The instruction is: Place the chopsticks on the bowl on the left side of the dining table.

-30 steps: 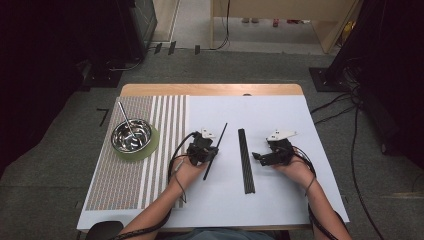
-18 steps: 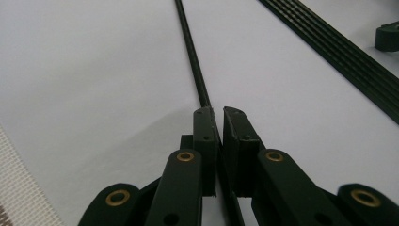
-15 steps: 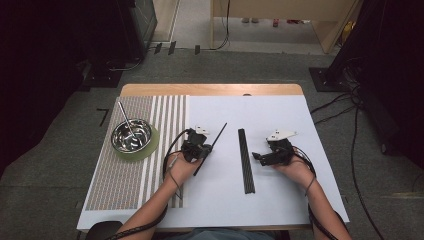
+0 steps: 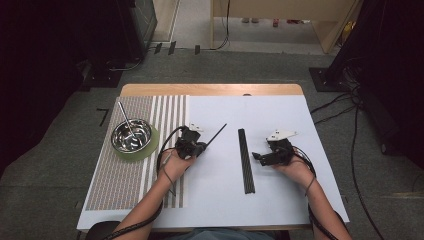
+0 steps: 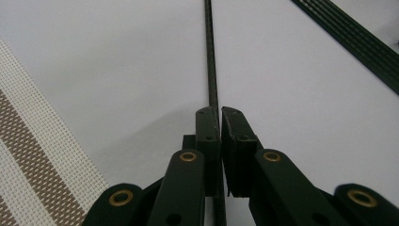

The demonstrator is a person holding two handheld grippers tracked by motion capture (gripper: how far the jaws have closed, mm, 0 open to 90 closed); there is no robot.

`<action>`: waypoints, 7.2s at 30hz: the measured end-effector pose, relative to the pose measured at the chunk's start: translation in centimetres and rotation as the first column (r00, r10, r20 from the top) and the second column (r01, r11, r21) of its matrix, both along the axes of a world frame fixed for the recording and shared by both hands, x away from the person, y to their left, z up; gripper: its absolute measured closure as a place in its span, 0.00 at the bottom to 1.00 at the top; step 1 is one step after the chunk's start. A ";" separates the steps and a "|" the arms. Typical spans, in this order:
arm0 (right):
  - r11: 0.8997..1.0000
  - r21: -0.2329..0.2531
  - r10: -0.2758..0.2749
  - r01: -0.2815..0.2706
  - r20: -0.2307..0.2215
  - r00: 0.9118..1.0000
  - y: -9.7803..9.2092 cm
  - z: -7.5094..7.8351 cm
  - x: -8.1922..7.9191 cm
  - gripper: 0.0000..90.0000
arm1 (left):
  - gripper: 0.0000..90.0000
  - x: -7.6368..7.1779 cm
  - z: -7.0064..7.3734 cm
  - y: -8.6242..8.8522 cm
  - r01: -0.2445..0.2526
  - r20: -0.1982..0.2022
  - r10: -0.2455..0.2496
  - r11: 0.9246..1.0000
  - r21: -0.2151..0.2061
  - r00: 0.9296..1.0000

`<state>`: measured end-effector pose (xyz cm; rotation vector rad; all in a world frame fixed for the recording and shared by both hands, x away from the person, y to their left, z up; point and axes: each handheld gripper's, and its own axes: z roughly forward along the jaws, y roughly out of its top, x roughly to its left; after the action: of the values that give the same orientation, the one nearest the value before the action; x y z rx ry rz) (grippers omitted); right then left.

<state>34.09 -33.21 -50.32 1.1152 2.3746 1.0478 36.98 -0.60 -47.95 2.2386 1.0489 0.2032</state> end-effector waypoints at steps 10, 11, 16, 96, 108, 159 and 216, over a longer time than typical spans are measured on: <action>1.000 0.000 0.000 0.000 0.000 1.000 0.0 0.0 0.0 0.15 | 0.97 -0.6 -0.3 -0.1 -0.037 0.039 0.037 0.999 -0.013 0.999; 1.000 0.000 0.000 0.000 0.000 1.000 0.0 0.0 0.0 0.15 | 0.97 -0.5 -0.3 -0.1 -0.038 0.028 0.038 0.999 -0.017 0.999; 1.000 0.001 0.000 0.000 -0.002 1.000 0.0 0.0 0.0 0.15 | 0.97 -0.1 -0.2 0.2 -0.040 -0.011 0.040 0.998 -0.039 0.999; 1.000 0.001 0.000 0.000 -0.001 1.000 0.0 0.0 0.0 0.15 | 0.98 1.3 4.6 5.9 -0.043 -0.093 0.038 0.998 -0.051 0.995; 1.000 -0.001 0.001 -0.001 0.000 1.000 0.0 0.0 0.0 0.15 | 0.98 1.4 4.9 7.1 -0.059 -0.104 0.053 0.997 -0.047 0.993; 1.000 0.001 0.000 0.000 0.000 1.000 0.0 0.0 0.0 0.15 | 0.98 1.5 6.3 11.7 -0.101 -0.120 0.093 0.993 -0.062 0.988; 1.000 0.000 0.000 0.000 0.000 1.000 0.0 0.0 0.0 0.15 | 0.98 1.6 6.8 18.3 -0.243 -0.121 0.236 0.969 -0.042 0.964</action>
<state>34.10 -33.21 -50.32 1.1148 2.3744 1.0484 38.54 17.66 -41.20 2.0898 1.3724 0.1458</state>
